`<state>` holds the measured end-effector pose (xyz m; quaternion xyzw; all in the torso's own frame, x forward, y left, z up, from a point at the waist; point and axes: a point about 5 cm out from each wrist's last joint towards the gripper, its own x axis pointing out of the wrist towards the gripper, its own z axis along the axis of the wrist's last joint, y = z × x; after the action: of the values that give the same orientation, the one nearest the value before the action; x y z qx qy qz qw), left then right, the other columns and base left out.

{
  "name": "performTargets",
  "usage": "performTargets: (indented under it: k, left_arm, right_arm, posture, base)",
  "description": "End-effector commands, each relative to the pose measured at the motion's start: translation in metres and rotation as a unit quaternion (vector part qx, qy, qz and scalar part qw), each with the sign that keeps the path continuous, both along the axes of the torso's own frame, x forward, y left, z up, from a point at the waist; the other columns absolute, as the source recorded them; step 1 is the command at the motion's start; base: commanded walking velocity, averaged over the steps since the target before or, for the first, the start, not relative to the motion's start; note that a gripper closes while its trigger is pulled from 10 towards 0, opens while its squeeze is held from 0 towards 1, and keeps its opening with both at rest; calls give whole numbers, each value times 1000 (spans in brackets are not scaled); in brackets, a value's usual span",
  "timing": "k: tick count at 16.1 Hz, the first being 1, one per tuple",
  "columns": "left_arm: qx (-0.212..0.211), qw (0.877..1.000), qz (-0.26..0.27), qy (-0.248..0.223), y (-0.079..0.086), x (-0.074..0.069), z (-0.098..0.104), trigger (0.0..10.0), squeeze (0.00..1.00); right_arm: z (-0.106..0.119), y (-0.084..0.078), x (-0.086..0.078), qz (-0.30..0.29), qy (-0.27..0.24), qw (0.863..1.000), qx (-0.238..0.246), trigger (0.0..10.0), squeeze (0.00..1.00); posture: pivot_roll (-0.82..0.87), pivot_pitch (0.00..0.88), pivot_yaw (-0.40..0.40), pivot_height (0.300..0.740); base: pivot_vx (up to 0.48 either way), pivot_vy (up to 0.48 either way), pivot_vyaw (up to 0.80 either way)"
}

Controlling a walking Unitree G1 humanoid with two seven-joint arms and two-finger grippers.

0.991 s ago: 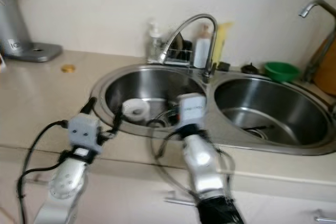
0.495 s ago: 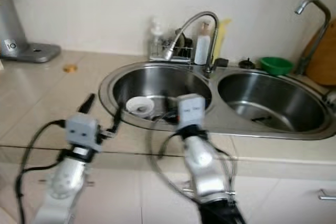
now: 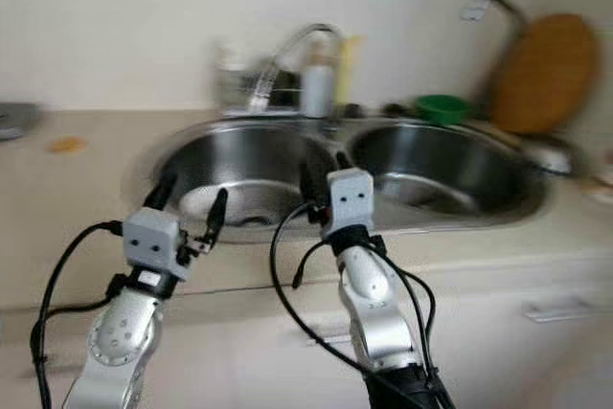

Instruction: Kitchen organization

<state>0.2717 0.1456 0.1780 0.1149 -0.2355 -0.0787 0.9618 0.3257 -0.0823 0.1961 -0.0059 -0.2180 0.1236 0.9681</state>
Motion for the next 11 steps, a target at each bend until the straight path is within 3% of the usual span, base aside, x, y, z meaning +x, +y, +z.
performTargets:
  k: [1, 3, 4, 9, 11]
  left_arm:
    - [5, 1000, -4, -3, -2, 1, 2, 10000, 0]
    - [2, 1000, -6, -8, -2, 0, 3, 10000, 0]
    - [-4, 1000, -7, -12, -2, 0, 4, 10000, 0]
    - [-8, 1000, -8, -15, -2, 0, 5, 10000, 0]
    - [-6, 1000, -9, -14, -2, 0, 5, 10000, 0]
  right_arm:
    - [6, -2, -2, -5, -12, 1000, 2, 10000, 0]
    - [8, -2, -3, -6, -17, 1000, 5, 10000, 0]
    - [9, -3, -3, -7, -18, 1000, 6, 10000, 0]
    - [11, -3, -3, -6, -21, 1000, 9, 10000, 0]
    - [11, -3, -4, -6, -22, 1000, 10, 10000, 0]
  posture:
    - [64, 0, -33, 740]
    - [64, 0, -33, 740]
    - [62, 0, -34, 740]
    - [62, 0, -35, 740]
    - [61, 0, -35, 740]
  base:
    - [0, -472, -800]
    - [0, -480, -800]
    - [0, 0, -800]
    - [0, 0, 0]
    - [0, 0, -800]
